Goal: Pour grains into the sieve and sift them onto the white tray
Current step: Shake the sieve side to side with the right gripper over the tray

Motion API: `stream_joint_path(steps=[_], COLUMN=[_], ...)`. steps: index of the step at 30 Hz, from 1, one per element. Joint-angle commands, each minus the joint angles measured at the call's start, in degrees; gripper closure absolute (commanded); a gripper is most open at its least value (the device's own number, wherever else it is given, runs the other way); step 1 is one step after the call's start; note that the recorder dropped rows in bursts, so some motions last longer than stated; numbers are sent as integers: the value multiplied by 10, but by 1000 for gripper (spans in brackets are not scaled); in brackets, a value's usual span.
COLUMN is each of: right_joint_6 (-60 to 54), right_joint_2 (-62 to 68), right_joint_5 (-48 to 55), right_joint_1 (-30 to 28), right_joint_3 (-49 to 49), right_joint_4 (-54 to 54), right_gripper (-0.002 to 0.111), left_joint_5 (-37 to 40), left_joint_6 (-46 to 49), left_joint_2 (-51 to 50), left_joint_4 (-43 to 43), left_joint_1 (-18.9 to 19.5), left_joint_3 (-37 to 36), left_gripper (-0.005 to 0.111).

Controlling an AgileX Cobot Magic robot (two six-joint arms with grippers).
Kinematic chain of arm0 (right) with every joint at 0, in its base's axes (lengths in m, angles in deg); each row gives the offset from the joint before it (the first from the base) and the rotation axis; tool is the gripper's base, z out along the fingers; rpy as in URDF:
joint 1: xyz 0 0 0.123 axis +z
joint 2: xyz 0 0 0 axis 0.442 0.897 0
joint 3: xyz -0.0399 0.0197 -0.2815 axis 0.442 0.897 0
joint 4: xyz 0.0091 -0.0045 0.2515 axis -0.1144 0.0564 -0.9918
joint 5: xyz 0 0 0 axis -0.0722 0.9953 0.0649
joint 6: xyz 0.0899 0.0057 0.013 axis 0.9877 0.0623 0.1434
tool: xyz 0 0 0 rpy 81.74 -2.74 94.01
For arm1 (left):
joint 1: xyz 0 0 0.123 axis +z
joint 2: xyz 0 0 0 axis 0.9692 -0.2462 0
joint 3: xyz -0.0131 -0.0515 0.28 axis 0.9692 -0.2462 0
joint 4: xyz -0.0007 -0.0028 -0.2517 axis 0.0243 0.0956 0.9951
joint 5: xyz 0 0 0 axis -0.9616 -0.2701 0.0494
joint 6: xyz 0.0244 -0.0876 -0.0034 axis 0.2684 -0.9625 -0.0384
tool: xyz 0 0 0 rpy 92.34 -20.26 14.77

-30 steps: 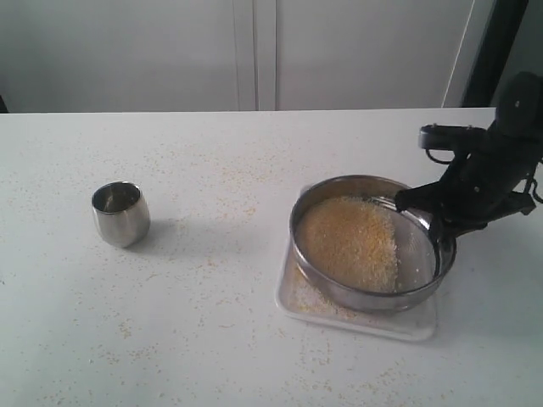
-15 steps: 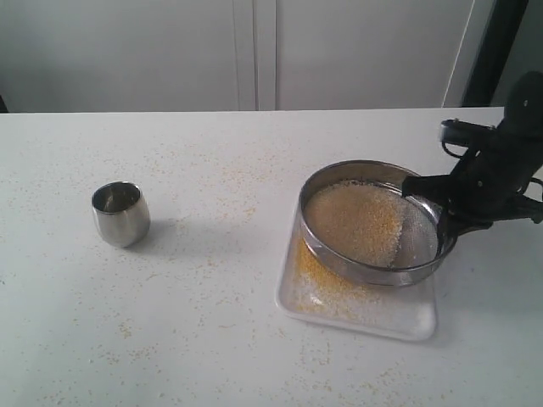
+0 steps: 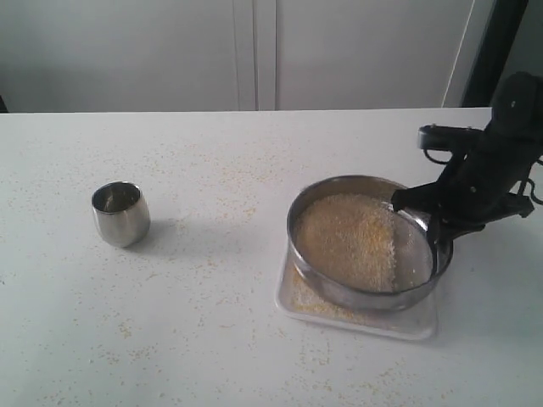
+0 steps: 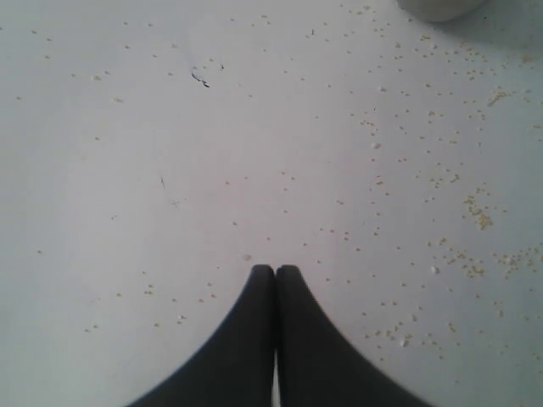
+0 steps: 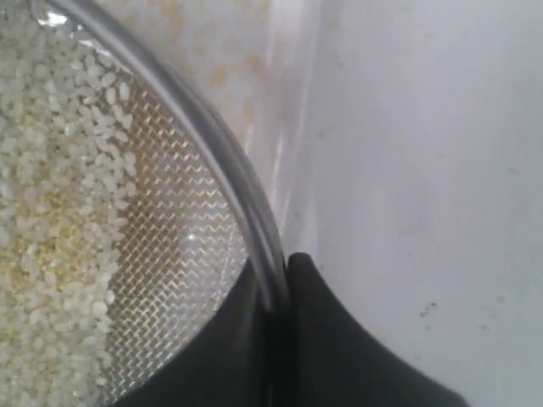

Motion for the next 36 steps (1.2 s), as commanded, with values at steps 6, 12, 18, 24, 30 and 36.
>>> stream_joint_path(steps=[6,12,18,24,30,36], right_joint_6=[29,120,32,175,32,243], right_joint_2=[-9,-9,-9,-18,-24,-26], right_joint_5=[1,-4,27,1,52,1], right_joint_1=[-1,-16,-2,-22,8,-14], right_joint_3=[-3,-3,-3,-3,-3,-3], right_joint_4=[-12,3,-14,5,8,44], right_gripper=[108,108,108,108,108,108], left_joint_5=[8,8,8,8,8,8], left_joint_6=[-3,-3,-3,-3,-3,-3], left_joint_2=[4,4,4,4,4,4], left_joint_4=[5,5,5,5,5,5], left_joint_1=[1,1,1,1,1,1], left_joint_3=[-3,-3,-3,-3,-3,-3], left_gripper=[107,107,107,107,107,107])
